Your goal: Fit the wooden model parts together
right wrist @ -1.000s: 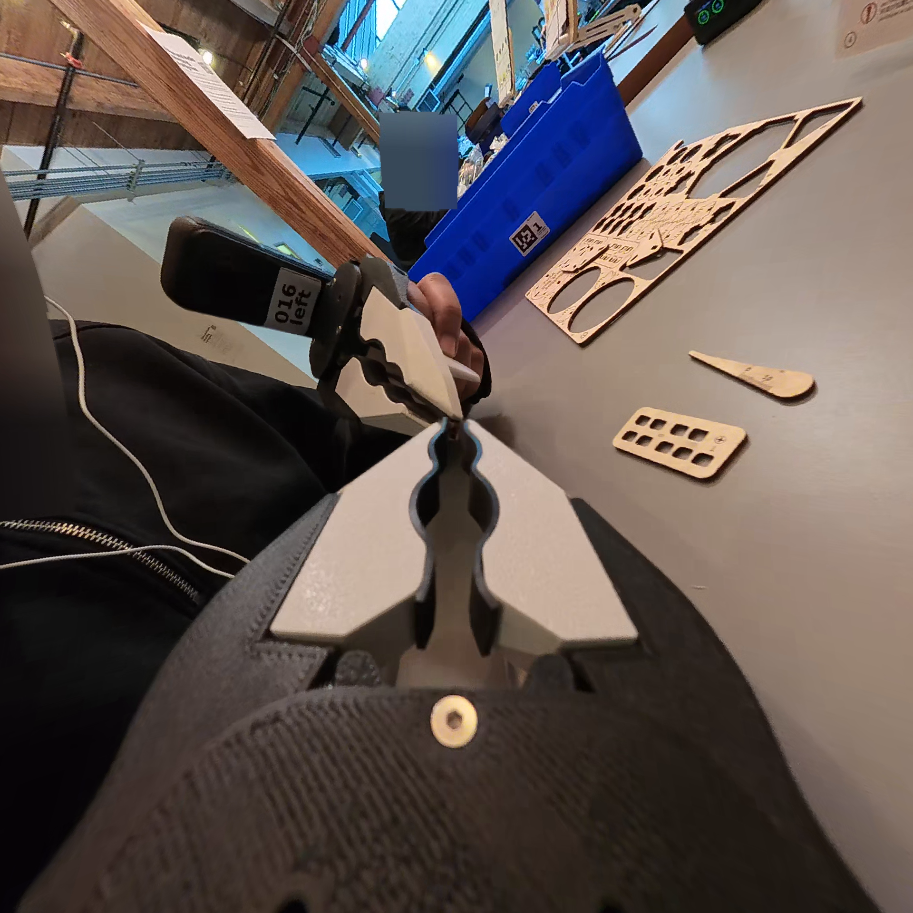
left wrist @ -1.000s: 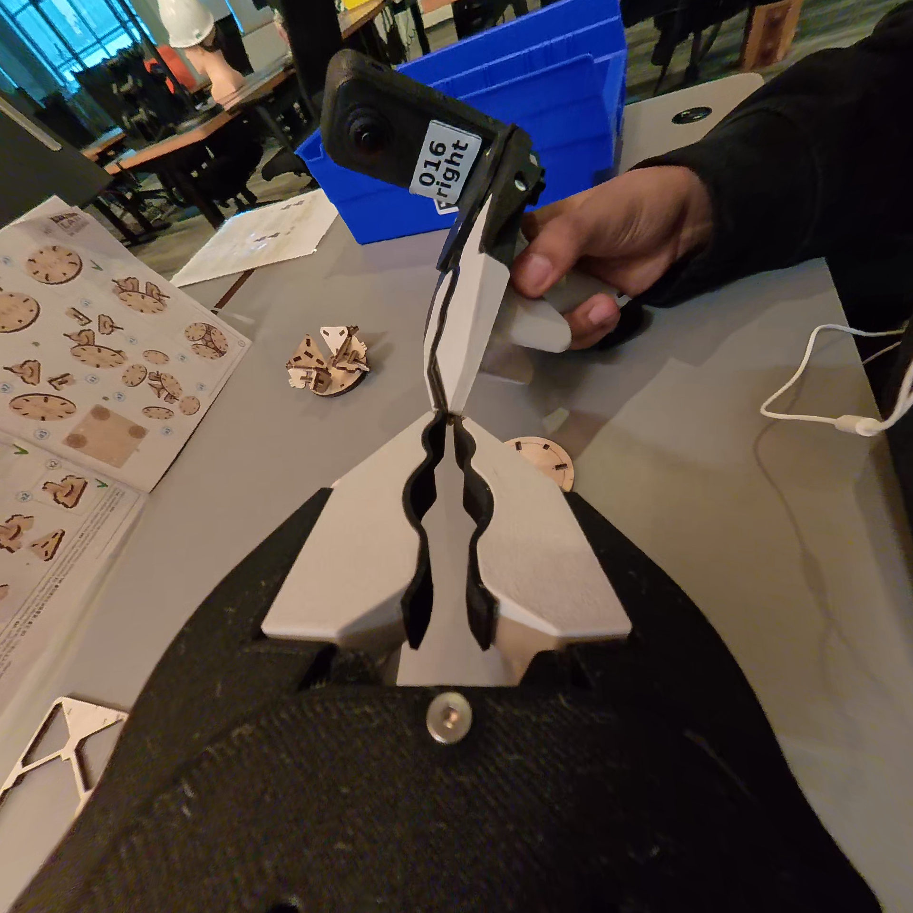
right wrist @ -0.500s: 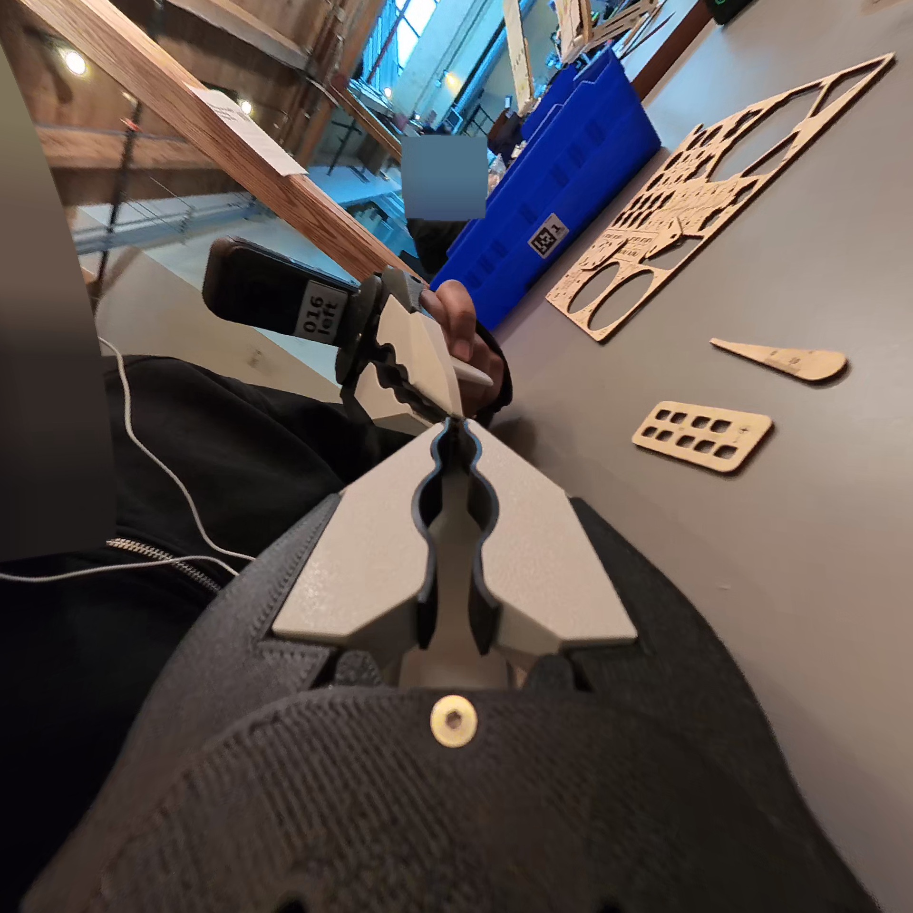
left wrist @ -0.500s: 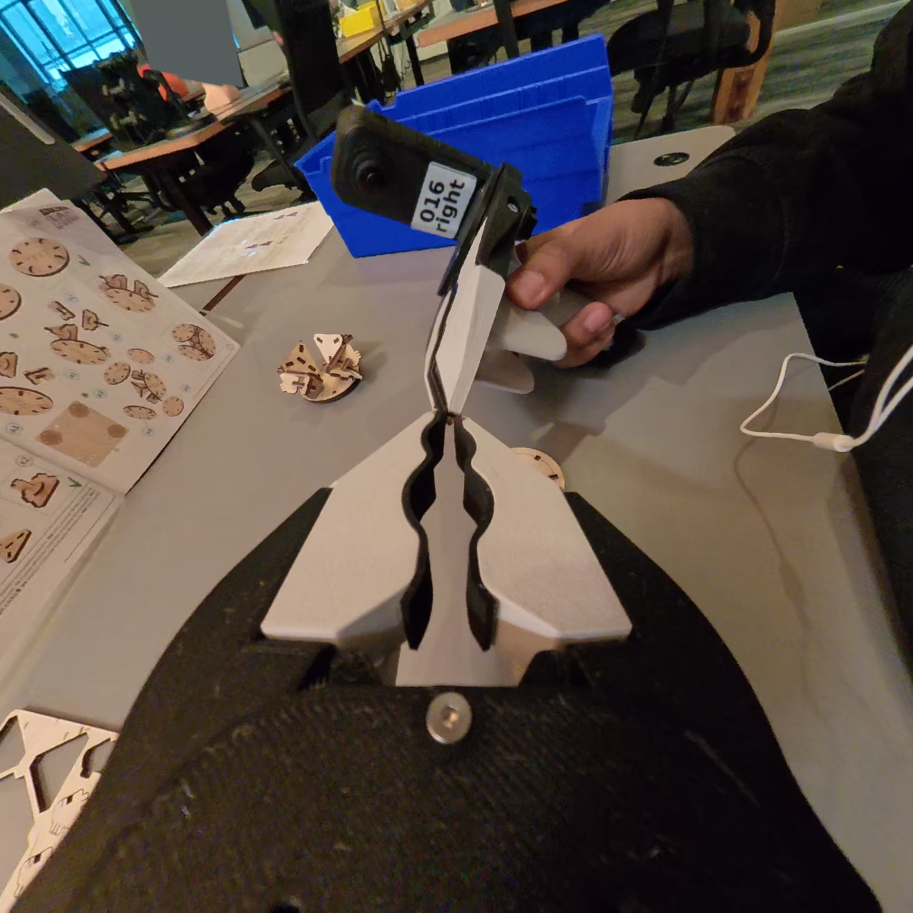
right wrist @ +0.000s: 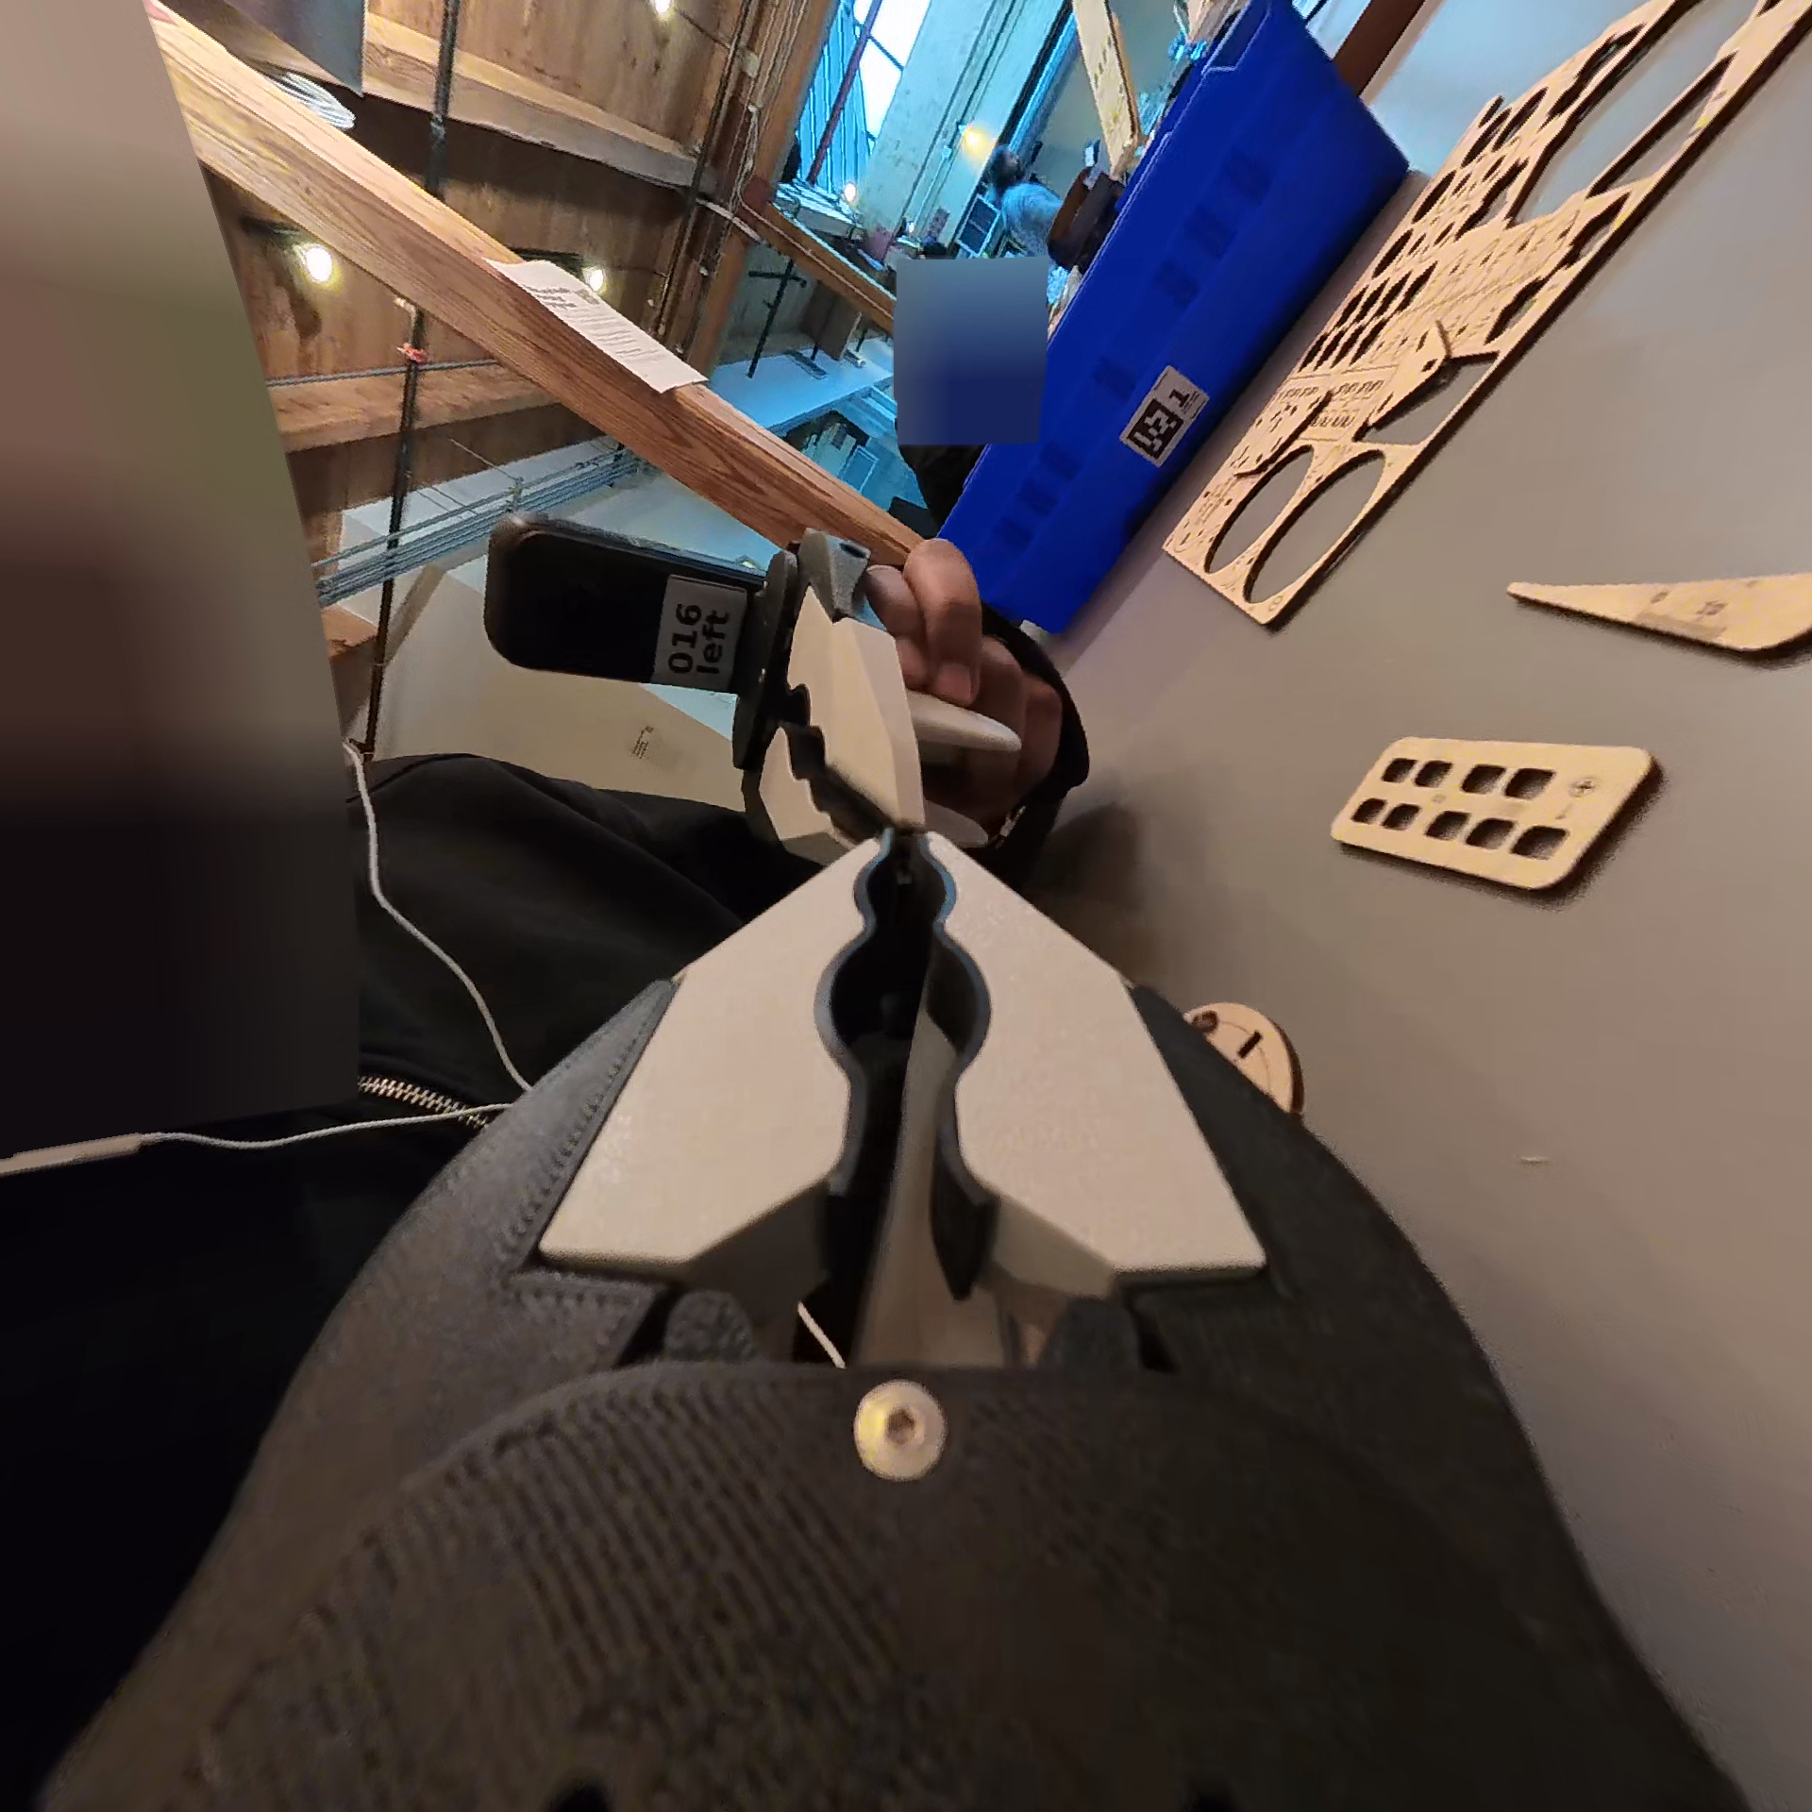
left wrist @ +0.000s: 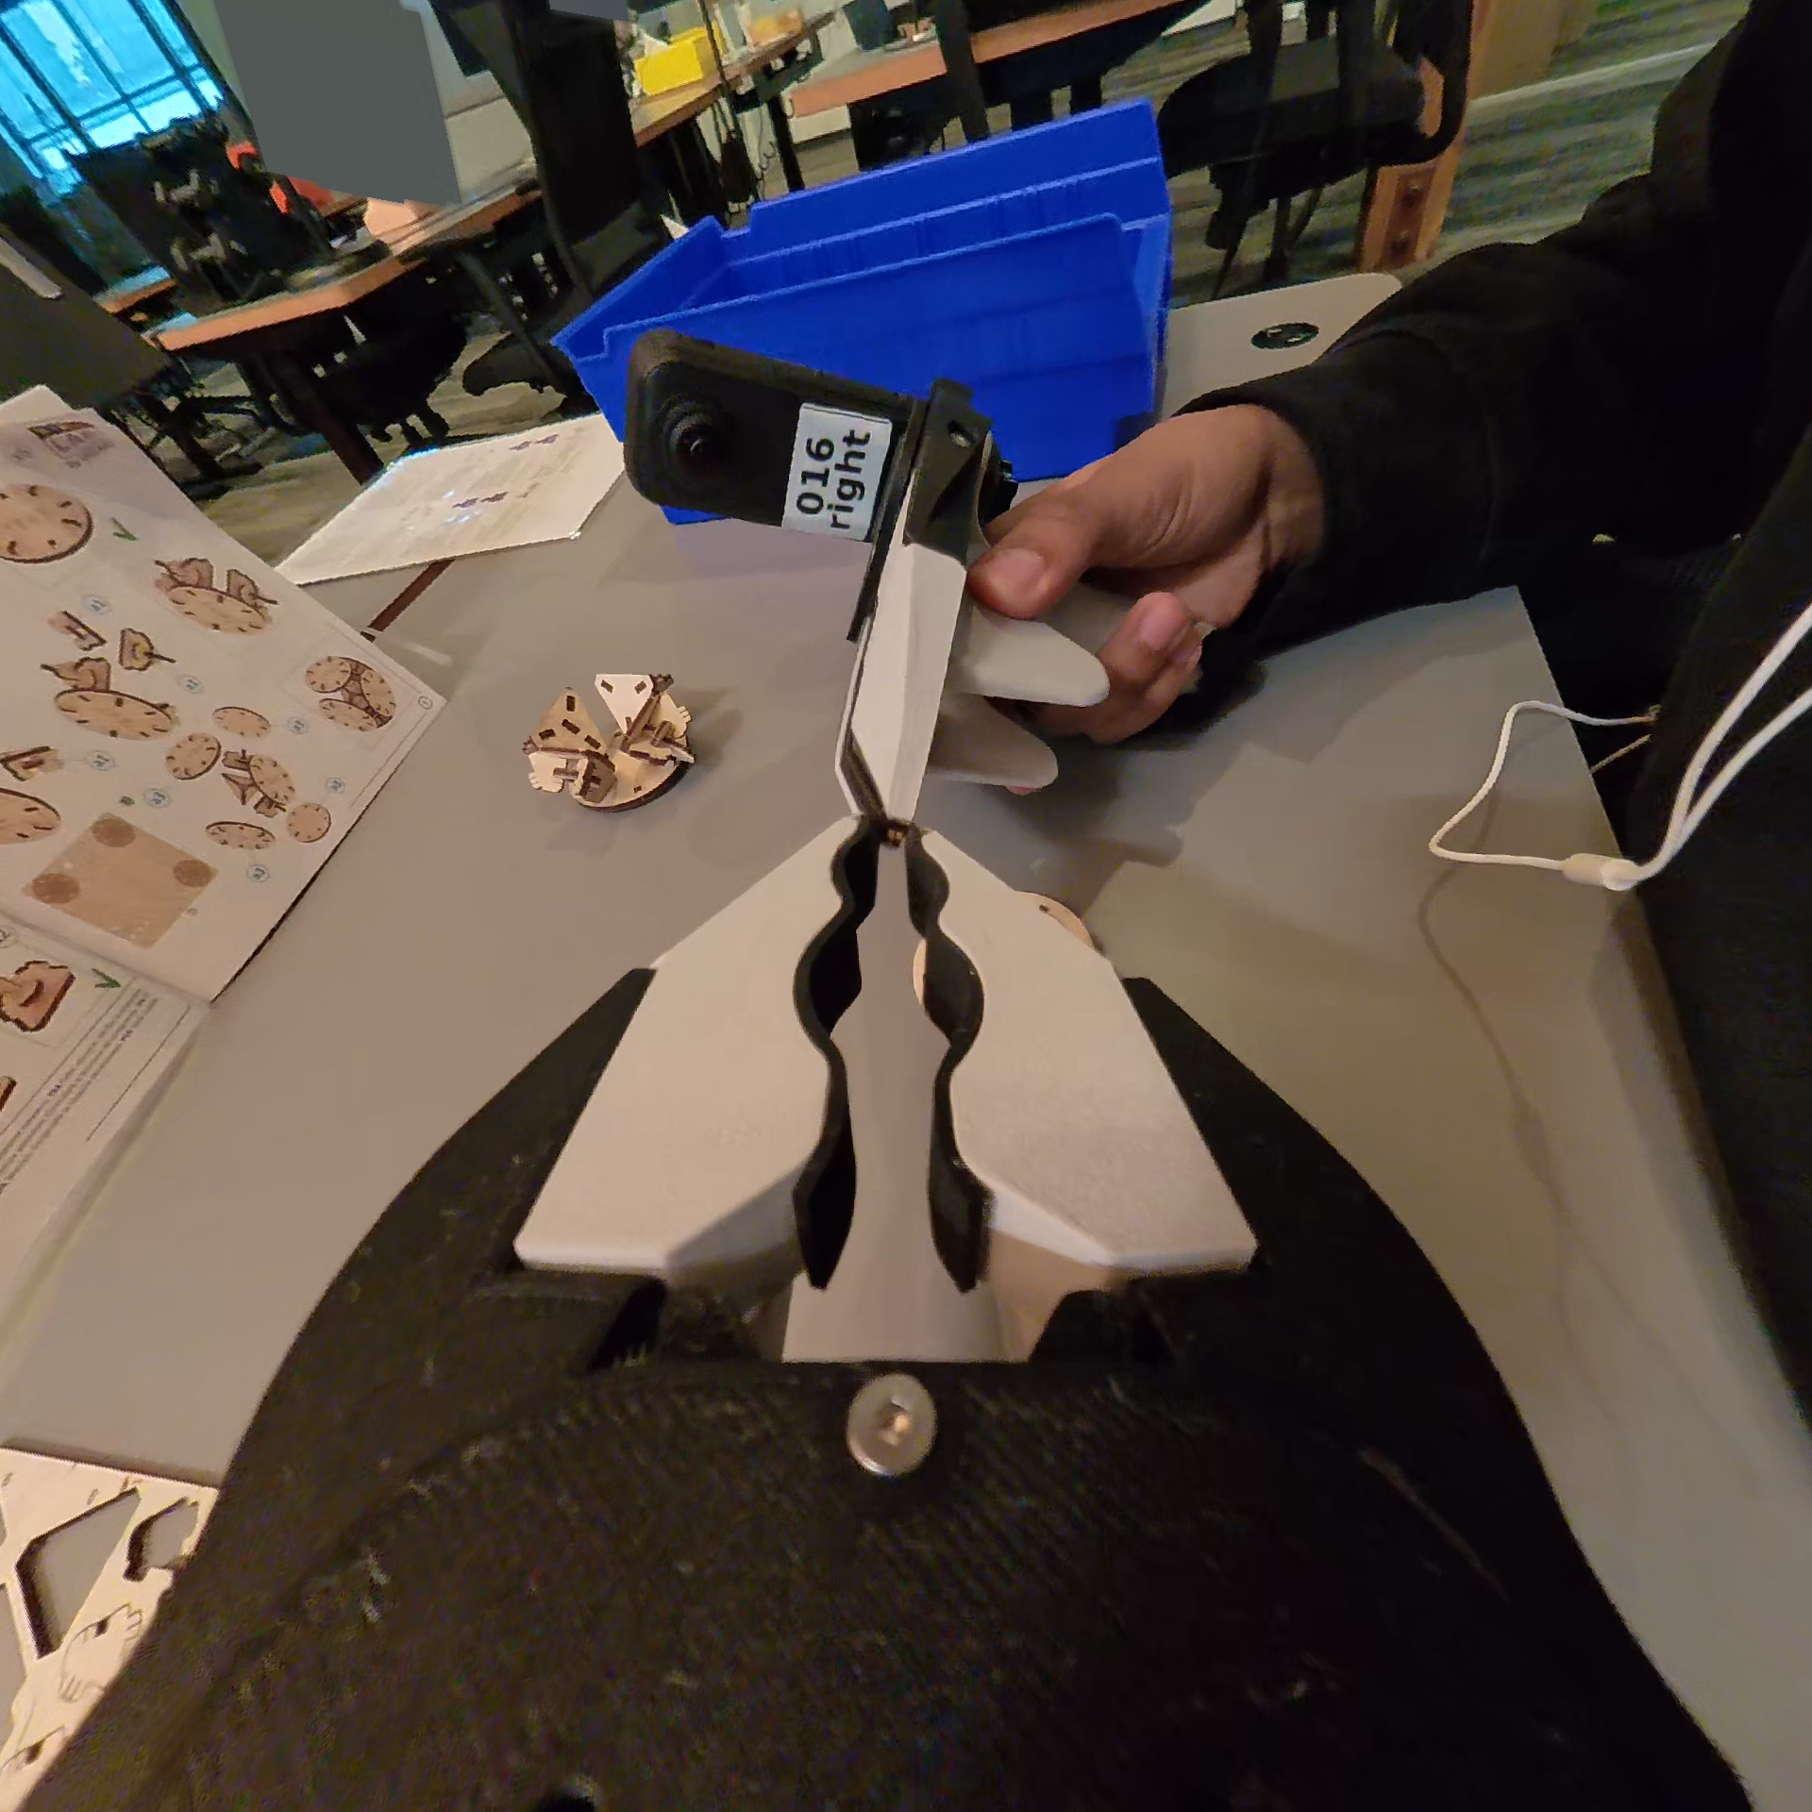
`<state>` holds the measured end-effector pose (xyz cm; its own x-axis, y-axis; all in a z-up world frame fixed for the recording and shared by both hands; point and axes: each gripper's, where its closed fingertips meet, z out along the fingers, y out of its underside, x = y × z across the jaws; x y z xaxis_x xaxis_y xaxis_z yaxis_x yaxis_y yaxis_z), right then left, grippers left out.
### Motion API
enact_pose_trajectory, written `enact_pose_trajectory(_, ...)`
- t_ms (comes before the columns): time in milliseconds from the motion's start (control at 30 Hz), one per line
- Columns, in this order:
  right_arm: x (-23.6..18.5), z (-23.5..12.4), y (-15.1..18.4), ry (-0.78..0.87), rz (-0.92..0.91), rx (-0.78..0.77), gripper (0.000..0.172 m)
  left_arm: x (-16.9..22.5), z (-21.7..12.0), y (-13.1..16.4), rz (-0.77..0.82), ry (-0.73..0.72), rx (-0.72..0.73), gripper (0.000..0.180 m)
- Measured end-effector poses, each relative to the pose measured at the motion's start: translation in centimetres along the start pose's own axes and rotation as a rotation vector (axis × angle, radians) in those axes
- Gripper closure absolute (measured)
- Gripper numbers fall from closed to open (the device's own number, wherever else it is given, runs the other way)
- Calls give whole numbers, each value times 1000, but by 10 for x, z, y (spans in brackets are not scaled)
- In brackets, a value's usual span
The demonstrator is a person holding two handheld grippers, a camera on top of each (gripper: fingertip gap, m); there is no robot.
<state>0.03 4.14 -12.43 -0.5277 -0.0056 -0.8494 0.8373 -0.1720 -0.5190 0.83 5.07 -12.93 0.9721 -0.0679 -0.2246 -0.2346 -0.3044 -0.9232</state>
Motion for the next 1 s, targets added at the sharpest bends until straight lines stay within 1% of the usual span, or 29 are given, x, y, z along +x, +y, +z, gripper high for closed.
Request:
enact_pose_trajectory(300,-11,1,-2,-116,98,28,171,1,-4,-10,-7,8,67,180)
enact_pose_trajectory(467,-16,3,-4,-173,150,43,171,1,-6,-15,17,-8,91,180)
enact_pose_trajectory(633,-18,3,-4,-191,158,53,171,1,-6,-16,-15,6,100,180)
enact_pose_trajectory(667,-19,3,-5,-197,154,58,168,0,-6,-15,-19,5,101,180)
enact_pose_trajectory(733,-21,0,-9,-209,151,78,156,-1,-7,-15,-26,4,101,180)
enact_pose_trajectory(767,-20,-1,-11,-205,147,90,154,-1,-7,-15,-29,3,102,180)
enact_pose_trajectory(833,-17,-3,-12,-179,128,97,155,-2,-8,-15,-30,-1,101,180)
enact_pose_trajectory(933,-14,0,-7,-129,88,64,160,-3,-7,-12,-31,-6,81,180)
enact_pose_trajectory(1000,-11,2,-2,-84,62,34,158,-2,-5,-10,-23,-10,65,180)
